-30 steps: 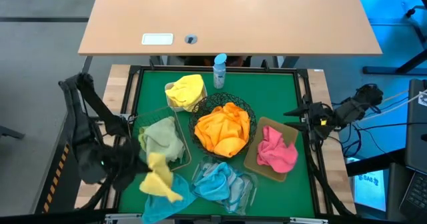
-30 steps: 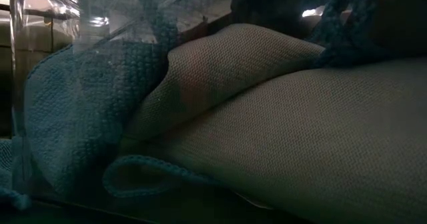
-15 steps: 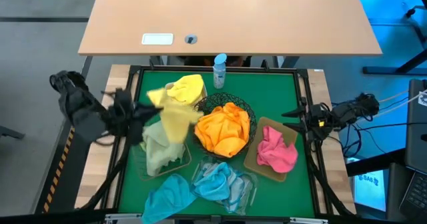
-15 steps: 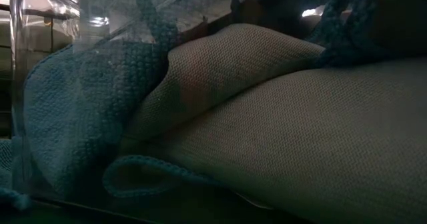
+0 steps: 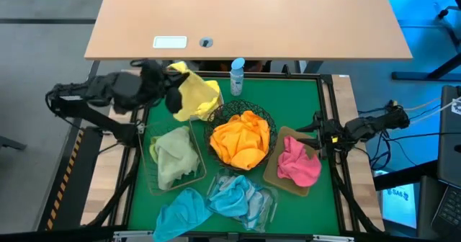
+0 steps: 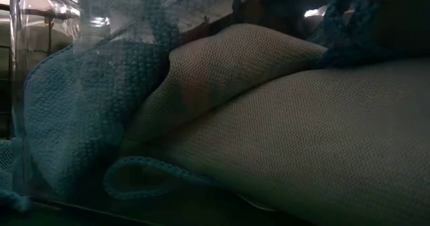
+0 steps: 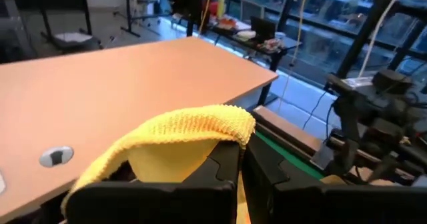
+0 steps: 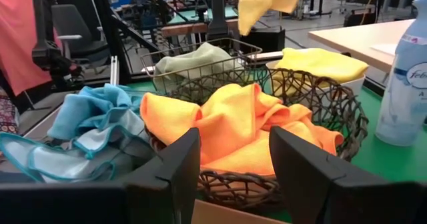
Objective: Sort microfiber towel by color & place in baskets
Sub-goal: Put the yellow towel into the white bin
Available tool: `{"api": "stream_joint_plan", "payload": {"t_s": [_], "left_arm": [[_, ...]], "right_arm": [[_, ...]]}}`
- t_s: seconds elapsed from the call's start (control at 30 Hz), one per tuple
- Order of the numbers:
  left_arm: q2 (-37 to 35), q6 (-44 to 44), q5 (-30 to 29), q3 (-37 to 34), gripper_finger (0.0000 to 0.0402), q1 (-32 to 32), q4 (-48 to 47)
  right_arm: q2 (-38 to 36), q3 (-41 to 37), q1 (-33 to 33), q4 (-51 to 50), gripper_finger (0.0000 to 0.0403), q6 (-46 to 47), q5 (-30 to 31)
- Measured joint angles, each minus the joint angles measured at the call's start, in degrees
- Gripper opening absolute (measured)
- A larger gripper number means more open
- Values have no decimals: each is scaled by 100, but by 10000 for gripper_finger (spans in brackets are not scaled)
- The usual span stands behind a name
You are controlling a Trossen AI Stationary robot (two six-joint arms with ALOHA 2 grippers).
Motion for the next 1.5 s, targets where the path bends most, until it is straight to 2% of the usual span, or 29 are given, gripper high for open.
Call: {"api": "stream_joint_plan", "payload": {"t_s": [0.13,0.33,0.57,0.93,1.13,1.37,1.5], "left_arm": [[104,34,573,-1,1,698,-1],[449,392,1208,-9,1,1345,-25],[968,864,1337,-11,1,1800,-140],[1895,699,1336,-11,1,2164,-1710],[2573,585,1416,-11,1,2182,-2065],[3381,753,1714,-11,1,2307,-2503],[3737,749,2150,-11,1,2475,-2836]], "right_arm": [[0,0,8,-1,179,-3,-150],[1,0,8,-47,179,-5,-249],[2,0,10,-46,179,-21,-251],[2,-474,10,-33,179,139,-250],[13,-765,11,-12,179,495,-254],[13,-767,10,5,179,493,-251],[13,-767,12,4,179,492,-251]]}}
